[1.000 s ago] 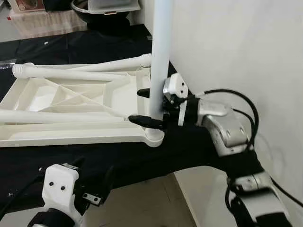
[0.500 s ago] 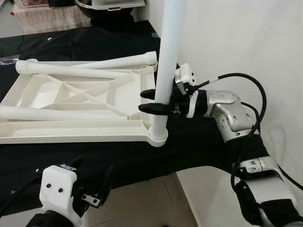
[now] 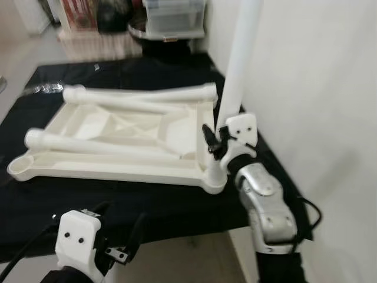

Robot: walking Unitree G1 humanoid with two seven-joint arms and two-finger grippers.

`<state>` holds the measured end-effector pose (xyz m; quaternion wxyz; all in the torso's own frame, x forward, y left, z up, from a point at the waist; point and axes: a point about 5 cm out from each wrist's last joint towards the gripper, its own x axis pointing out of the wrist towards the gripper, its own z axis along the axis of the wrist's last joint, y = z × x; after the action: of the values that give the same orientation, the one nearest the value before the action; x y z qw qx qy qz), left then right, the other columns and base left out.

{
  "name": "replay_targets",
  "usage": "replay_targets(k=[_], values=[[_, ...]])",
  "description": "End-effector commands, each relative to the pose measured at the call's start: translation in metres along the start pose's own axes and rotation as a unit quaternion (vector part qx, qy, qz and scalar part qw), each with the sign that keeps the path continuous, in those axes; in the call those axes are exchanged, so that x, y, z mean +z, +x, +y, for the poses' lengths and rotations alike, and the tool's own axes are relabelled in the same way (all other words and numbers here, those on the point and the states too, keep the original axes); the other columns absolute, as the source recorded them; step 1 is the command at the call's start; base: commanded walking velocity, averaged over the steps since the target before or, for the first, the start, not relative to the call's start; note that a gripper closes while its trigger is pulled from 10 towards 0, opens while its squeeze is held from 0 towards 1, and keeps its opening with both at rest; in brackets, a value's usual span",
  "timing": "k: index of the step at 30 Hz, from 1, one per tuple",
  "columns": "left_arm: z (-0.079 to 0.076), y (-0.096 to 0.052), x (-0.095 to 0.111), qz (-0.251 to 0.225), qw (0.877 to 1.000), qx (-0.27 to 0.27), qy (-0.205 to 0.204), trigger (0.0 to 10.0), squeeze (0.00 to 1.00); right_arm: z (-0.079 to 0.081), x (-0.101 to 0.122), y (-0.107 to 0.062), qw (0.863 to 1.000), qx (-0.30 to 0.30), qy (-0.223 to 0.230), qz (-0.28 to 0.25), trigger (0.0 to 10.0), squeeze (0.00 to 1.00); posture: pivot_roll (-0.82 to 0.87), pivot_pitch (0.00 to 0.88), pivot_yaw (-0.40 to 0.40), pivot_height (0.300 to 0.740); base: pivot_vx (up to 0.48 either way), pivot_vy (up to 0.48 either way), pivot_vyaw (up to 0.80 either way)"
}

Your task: Building children table

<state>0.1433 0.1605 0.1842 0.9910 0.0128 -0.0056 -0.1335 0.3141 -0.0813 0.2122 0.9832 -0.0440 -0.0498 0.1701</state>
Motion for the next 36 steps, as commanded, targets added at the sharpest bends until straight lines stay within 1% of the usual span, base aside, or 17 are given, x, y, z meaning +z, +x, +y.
replay_targets(k=[1, 2, 3, 4, 10, 12, 14, 15, 16, 17, 19, 25, 26, 27, 28, 33, 36], values=[[0.0, 0.0, -0.004, 0.008, 1.0, 0.002, -0.005, 10.0, 0.0, 0.002, -0.034, 0.003, 0.996, 0.013, -0.004, 0.093, 6.7, 0.0, 0.15, 0.139, -0.054, 0.74, 0.0, 0.0, 0.0], [0.0, 0.001, -0.005, 0.008, 1.0, 0.002, -0.005, 10.0, 0.0, 0.002, -0.031, 0.006, 0.996, 0.022, 0.007, 0.083, 10.0, 0.0, 0.15, 0.139, -0.054, 0.74, 0.0, 0.0, 0.0], [0.0, 0.001, -0.005, 0.008, 1.0, 0.002, -0.005, 10.0, 0.0, 0.002, -0.031, 0.006, 0.996, 0.022, 0.007, 0.083, 10.0, 0.0, 0.15, 0.139, -0.054, 0.74, 0.0, 0.0, 0.0], [0.0, 0.001, -0.005, 0.008, 1.0, 0.003, -0.005, 10.0, 0.0, 0.007, -0.013, 0.011, 0.995, 0.082, 0.04, 0.044, 10.0, 1.0, 0.15, 0.133, -0.056, 0.74, 0.0, 0.0, 0.0], [0.0, 0.001, -0.005, 0.008, 1.0, 0.0, -0.004, 10.0, 0.0, 0.015, 0.021, 0.01, 0.972, 0.223, 0.071, -0.031, 10.0, 1.0, 0.15, 0.136, -0.058, 0.74, 0.0, 0.0, 0.0], [-0.002, 0.001, -0.006, 0.011, 1.0, -0.008, 0.003, 10.0, 0.0, 0.013, 0.025, 0.01, 0.963, 0.262, 0.054, -0.041, 10.0, 1.0, 0.15, 0.137, -0.058, 0.74, 0.0, 0.0, 0.0], [-0.005, 0.001, -0.006, 0.016, 0.999, -0.025, 0.021, 10.0, 0.0, 0.01, 0.027, 0.009, 0.94, 0.34, 0.001, -0.041, 10.0, 0.98, 0.15, 0.147, -0.056, 0.74, 0.0, 0.0, 0.0], [-0.005, 0.001, -0.006, 0.016, 0.999, -0.025, 0.021, 10.0, 0.0, 0.01, 0.027, 0.009, 0.94, 0.34, 0.001, -0.041, 10.0, 0.98, 0.15, 0.147, -0.056, 0.74, 0.0, 0.0, 0.0], [-0.005, 0.0, -0.006, 0.017, 0.999, -0.028, 0.032, 10.0, 0.0, 0.009, 0.026, 0.01, 0.926, 0.375, -0.023, -0.034, 10.0, 0.04, 0.15, 0.152, -0.055, 0.74, 0.0, 0.0, 0.0], [-0.007, 0.0, -0.004, 0.022, 0.995, -0.047, 0.084, 10.0, 0.0, 0.004, 0.024, 0.014, 0.906, 0.419, -0.052, -0.017, 10.0, 0.0, 0.16, 0.157, -0.057, 0.74, 0.0, 0.0, 0.0], [-0.01, -0.001, -0.005, 0.027, 0.99, -0.069, 0.119, 10.0, 0.0, 0.0, 0.021, 0.018, 0.895, 0.442, -0.059, -0.007, 10.0, 0.0, 0.16, 0.16, -0.058, 0.74, 0.0, 0.0, 0.0], [-0.01, -0.003, -0.001, 0.02, 0.991, -0.065, 0.111, 10.0, 0.0, -0.006, 0.023, 0.024, 0.878, 0.475, -0.058, 0.004, 10.0, 0.0, 0.18, 0.167, -0.059, 0.74, 0.0, 0.0, 0.0], [-0.009, -0.003, 0.0, 0.019, 0.992, -0.061, 0.108, 10.0, 0.0, -0.007, 0.024, 0.025, 0.876, 0.48, -0.055, 0.004, 2.2, 0.0, 0.18, 0.167, -0.059, 0.74, 0.0, 0.0, 0.0], [-0.009, -0.003, 0.0, 0.019, 0.992, -0.061, 0.108, 10.0, 0.0, -0.007, 0.024, 0.025, 0.876, 0.48, -0.055, 0.004, 2.2, 0.0, 0.18, 0.167, -0.059, 0.74, 0.0, 0.0, 0.0], [-0.008, -0.003, 0.0, 0.018, 0.992, -0.059, 0.108, 10.0, 0.0, -0.009, 0.024, 0.027, 0.873, 0.485, -0.052, 0.006, 0.0, 0.0, 0.18, 0.167, -0.059, 0.74, 0.0, 0.0, 0.0], [-0.009, -0.004, 0.0, 0.018, 0.992, -0.057, 0.113, 10.0, 0.0, -0.018, 0.018, 0.024, 0.848, 0.527, -0.052, 0.021, 0.0, 0.0, 0.19, 0.169, -0.056, 0.74, 0.0, 0.0, 0.0], [-0.007, -0.003, 0.0, 0.016, 0.992, -0.05, 0.111, 10.0, 0.0, -0.023, 0.014, 0.022, 0.843, 0.534, -0.054, 0.029, 0.0, 0.0, 0.18, 0.169, -0.054, 0.74, 0.0, 0.0, 0.0]])
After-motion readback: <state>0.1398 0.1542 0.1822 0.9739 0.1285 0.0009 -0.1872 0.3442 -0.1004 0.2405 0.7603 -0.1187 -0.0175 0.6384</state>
